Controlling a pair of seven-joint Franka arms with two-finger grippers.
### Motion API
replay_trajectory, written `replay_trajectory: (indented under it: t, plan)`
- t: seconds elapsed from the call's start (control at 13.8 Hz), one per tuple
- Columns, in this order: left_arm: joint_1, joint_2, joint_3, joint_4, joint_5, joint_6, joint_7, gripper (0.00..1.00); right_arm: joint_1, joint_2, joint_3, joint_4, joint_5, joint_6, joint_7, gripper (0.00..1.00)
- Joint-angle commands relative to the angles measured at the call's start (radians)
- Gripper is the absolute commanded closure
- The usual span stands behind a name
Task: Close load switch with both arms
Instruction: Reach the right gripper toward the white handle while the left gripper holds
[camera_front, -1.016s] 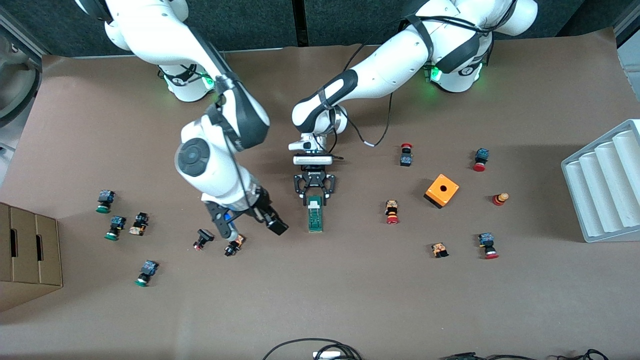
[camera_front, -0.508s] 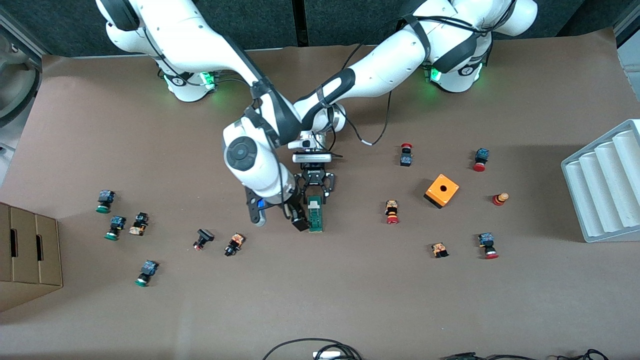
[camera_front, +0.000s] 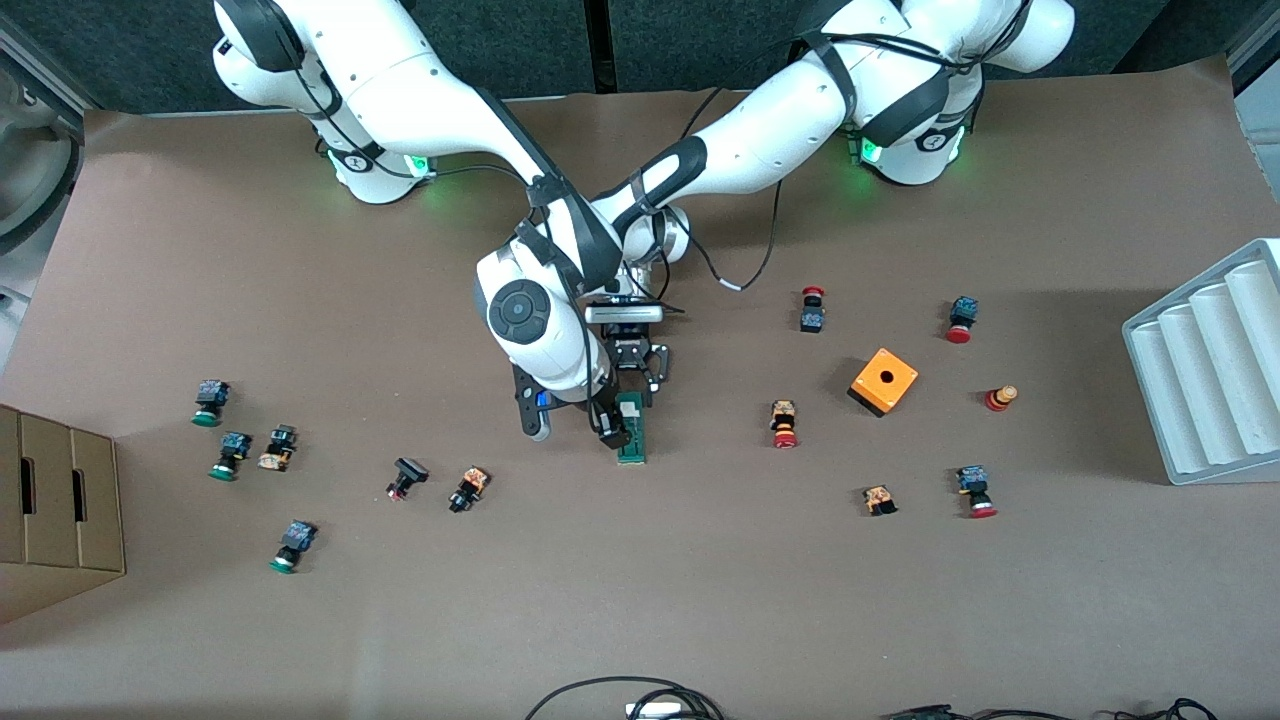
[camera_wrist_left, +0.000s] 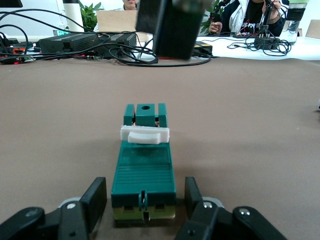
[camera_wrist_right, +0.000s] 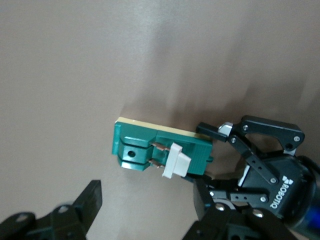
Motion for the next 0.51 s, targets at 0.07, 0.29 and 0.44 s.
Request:
replay_trajectory:
  t: [0.07, 0.29, 0.44]
  plan:
    - [-0.026, 0.042, 0.005, 0.015, 0.006, 0.001, -0.029, 0.28, 0.022, 0.021, -0.001, -0.030, 0.030, 0.068, 0.000, 0.27]
    - [-0.026, 0.042, 0.005, 0.016, 0.006, 0.001, -0.029, 0.28, 0.028, 0.033, 0.001, -0.039, 0.035, 0.073, 0.001, 0.32]
    - [-0.026, 0.042, 0.005, 0.016, 0.007, 0.003, -0.029, 0.28, 0.028, 0.032, 0.015, -0.050, 0.038, 0.075, 0.001, 0.36]
